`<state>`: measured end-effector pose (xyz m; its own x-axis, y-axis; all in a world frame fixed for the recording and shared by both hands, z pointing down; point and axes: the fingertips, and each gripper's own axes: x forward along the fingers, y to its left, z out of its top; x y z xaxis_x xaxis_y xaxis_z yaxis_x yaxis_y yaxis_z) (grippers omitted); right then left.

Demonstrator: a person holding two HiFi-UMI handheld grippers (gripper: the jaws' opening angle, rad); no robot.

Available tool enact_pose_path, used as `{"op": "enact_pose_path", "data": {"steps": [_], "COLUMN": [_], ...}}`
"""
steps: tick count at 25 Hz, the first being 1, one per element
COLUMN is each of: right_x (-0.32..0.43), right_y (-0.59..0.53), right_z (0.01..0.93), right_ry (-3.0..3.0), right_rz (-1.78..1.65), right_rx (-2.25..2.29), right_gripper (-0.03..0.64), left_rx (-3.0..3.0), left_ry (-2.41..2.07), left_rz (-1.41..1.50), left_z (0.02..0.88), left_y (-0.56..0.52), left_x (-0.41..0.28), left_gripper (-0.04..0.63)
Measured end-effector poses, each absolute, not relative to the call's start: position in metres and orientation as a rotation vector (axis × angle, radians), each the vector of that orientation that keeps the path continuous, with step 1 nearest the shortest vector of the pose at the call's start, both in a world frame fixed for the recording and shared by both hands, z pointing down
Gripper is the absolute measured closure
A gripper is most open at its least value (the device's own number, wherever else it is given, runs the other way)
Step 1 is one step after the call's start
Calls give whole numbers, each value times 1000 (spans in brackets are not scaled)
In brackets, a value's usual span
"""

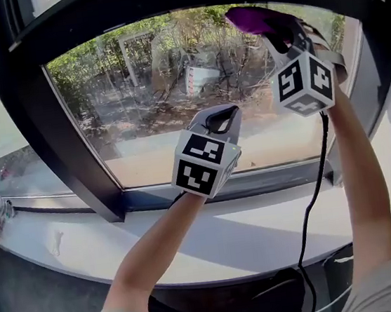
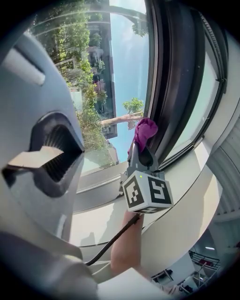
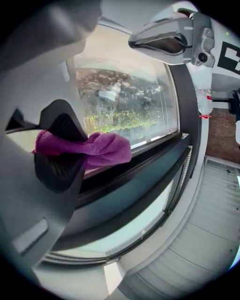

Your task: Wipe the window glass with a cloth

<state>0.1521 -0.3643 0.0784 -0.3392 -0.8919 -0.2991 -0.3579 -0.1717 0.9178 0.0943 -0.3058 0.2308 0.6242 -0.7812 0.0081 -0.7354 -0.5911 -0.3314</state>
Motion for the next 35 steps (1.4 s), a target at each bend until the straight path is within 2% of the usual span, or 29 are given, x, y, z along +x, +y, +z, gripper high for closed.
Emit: {"op": "enact_pose_path", "data": {"steps": [6, 18, 35], "right_x": [146, 144, 128], "right_y": [-367, -371, -378], "right_z": [146, 341, 553], "right_ry": [-1720, -1857, -1907], "right_rz": [-1458, -1212, -844], "right_rx": [1284, 1086, 729], "right_gripper": [538, 538, 538], "left_rx": [-2575, -2687, -2810], "left_ry": [1248, 1286, 1361], "left_rz": [-246, -384, -556], "left_z": [256, 348, 451], "left_y": [-317, -321, -315], "left_x": [90, 85, 69], "left_gripper": [595, 595, 595]}}
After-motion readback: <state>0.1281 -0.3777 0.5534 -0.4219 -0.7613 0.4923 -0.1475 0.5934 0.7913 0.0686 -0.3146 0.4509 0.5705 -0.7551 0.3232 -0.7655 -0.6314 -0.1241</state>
